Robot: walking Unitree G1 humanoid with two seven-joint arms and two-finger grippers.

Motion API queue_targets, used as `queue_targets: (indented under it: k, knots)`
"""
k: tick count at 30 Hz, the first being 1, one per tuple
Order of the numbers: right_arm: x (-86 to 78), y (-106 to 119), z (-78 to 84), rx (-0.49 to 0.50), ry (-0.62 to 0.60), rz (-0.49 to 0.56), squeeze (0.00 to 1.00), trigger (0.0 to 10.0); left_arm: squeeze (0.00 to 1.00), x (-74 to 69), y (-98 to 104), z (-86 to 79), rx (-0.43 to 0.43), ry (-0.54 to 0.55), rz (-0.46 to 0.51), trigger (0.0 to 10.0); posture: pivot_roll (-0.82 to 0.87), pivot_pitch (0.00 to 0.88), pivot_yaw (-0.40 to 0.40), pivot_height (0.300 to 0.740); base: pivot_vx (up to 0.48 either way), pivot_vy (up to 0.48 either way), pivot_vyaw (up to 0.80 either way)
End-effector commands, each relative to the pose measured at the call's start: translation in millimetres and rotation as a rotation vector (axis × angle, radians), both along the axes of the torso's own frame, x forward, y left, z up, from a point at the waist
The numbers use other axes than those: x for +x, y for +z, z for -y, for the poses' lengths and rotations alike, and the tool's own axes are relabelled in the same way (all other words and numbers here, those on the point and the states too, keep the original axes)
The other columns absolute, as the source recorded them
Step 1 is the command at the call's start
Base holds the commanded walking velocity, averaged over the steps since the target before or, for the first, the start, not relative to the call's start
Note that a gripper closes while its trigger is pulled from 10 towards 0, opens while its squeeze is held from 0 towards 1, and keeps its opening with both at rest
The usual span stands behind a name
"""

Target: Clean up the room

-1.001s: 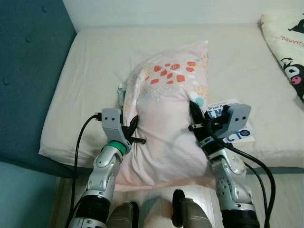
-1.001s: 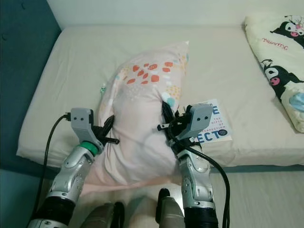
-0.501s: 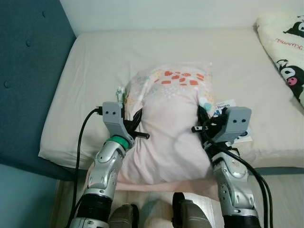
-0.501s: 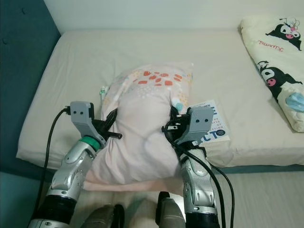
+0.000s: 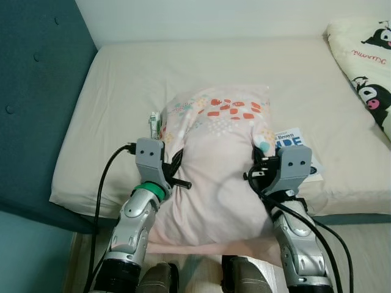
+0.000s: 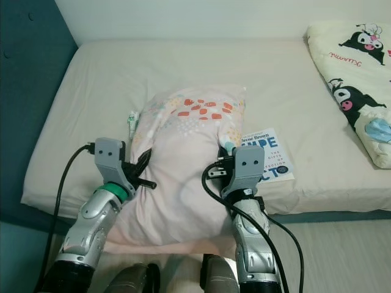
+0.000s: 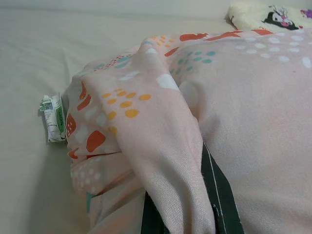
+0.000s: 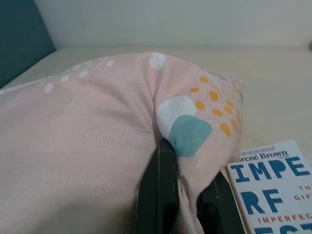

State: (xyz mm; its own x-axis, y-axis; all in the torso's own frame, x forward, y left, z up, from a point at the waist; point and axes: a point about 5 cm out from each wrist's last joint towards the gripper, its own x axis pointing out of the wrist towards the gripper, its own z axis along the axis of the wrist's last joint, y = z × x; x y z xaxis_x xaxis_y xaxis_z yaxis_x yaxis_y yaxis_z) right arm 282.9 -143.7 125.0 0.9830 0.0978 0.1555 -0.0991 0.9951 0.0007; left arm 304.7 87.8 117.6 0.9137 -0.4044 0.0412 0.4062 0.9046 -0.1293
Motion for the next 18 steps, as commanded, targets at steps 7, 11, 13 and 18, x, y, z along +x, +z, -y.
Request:
queue_targets:
  k: [7,11,13,18]
  knots:
    - [-3.4,-1.0,-4.9,-0.009,0.013,0.014,0.00,10.0,0.00,-4.8,6.7,8.7,0.002,-0.040,0.046,10.0,-0.01,0.120,0.078,0.740,0.000,0.000,0.00]
    - [-4.1,-1.7,-3.2,-0.008,-0.003,0.013,0.00,10.0,0.00,-5.6,7.6,10.0,0.006,-0.048,0.052,10.0,-0.01,0.120,0.078,0.740,0.000,0.000,0.00]
    - [-4.1,-1.8,-3.1,-0.012,-0.006,0.014,0.00,10.0,0.00,-5.6,7.6,10.0,0.007,-0.046,0.052,10.0,-0.01,0.120,0.078,0.740,0.000,0.000,0.00]
    - [-3.5,-1.8,-3.1,-0.012,-0.009,0.017,0.00,10.0,0.00,-4.7,7.8,9.7,0.021,-0.040,0.060,10.0,0.00,0.116,0.078,0.740,0.000,0.000,0.00]
